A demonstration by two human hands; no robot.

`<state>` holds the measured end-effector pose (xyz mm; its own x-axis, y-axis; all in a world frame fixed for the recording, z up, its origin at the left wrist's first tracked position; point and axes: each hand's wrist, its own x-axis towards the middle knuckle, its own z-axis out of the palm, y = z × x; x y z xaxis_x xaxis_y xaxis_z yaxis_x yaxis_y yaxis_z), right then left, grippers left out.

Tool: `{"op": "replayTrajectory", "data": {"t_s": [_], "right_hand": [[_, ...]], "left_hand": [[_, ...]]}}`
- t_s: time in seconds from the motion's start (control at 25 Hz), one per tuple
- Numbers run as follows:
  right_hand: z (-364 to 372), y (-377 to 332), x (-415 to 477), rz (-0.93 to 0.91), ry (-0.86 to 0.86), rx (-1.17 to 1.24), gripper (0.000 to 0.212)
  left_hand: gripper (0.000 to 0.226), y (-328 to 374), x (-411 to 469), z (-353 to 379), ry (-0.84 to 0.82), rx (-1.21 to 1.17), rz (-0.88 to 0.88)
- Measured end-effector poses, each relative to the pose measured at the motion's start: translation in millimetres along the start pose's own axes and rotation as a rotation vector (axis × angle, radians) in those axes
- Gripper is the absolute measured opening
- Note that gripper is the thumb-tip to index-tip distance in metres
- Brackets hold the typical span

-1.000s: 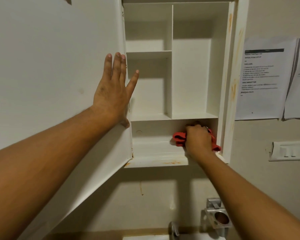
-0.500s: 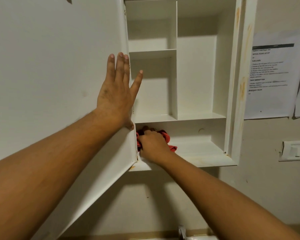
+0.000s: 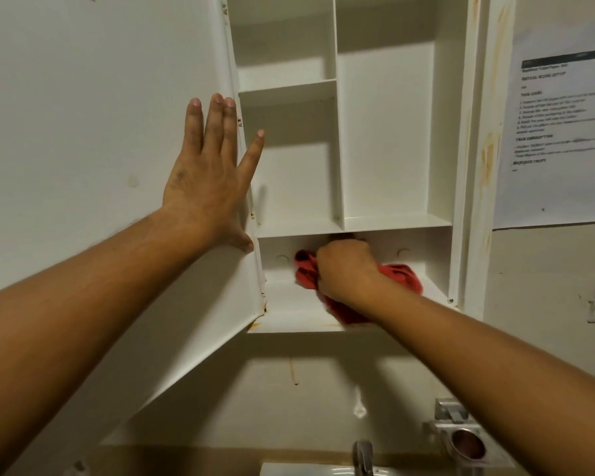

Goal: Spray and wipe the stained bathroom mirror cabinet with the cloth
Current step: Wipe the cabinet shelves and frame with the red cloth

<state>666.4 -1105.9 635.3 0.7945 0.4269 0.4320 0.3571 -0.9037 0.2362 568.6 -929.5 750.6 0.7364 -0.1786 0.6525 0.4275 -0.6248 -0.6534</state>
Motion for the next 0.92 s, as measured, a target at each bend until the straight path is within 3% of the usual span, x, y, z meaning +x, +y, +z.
{"op": "replayTrajectory", "data": {"t_s": [0.16,0.32,0.6,0.68,0.8,0.92], "right_hand": [[16,-26,5,0.002,0.217,0.354,0.027],[26,-52,18,-0.132,0.253,0.293,0.026],[31,-51,21,-0.347,0.157,0.193,0.027],[30,-47,20,-0.257,0.180,0.356,0.020],[27,-50,20,0.041,0.256,0.571,0.012],[28,-62,21,-0.083,0.251,0.422,0.021]], "left_hand": [[0.164,2,1,1,-0.003,0.026,-0.008],[0.164,3,1,0,-0.015,0.035,-0.016],[0.163,2,1,2,-0.004,0.041,-0.009],[0.164,2,0,0,-0.013,0.036,-0.010],[0.164,2,0,0,-0.021,0.032,-0.013],[0.163,2,0,1,-0.012,0.036,-0.003]]}}
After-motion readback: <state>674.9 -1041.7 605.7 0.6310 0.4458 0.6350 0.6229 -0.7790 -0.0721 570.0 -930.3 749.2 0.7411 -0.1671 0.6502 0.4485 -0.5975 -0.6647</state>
